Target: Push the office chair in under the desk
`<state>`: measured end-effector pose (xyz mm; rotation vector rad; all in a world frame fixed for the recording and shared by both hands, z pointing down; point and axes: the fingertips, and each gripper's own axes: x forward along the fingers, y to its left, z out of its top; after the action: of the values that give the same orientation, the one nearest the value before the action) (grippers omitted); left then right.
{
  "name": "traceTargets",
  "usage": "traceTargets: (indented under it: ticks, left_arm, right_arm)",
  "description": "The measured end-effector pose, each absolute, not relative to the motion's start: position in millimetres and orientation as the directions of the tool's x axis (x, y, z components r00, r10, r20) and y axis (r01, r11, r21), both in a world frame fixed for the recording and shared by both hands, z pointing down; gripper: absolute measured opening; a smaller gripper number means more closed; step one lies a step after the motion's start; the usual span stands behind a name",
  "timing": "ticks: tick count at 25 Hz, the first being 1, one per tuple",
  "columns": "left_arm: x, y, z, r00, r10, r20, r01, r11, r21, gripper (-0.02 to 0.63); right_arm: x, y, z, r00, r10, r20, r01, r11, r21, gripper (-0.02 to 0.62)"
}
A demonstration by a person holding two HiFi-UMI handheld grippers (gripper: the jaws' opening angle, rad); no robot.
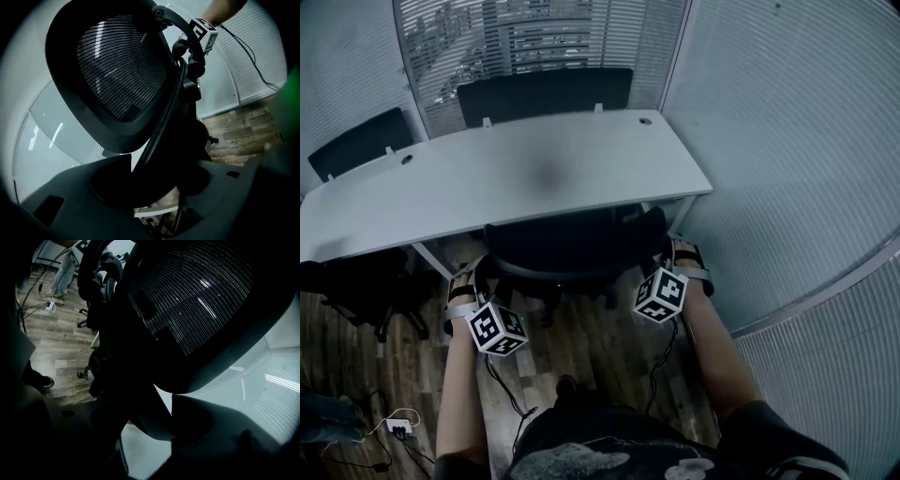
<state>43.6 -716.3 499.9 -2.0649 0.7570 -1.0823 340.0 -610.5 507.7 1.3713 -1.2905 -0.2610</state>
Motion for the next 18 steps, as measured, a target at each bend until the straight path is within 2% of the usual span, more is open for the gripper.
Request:
traceTargets:
  ticks: [18]
  left_arm:
    - [64.8, -793.6, 501.0, 0.494, -0.745, 0.448, -0.170, -0.588, -0.790, 0.258]
  right_arm:
    - [366.4, -689.0, 510.8, 0.456, -0.741, 0.493, -0.499, 0.246, 0.831, 0.261]
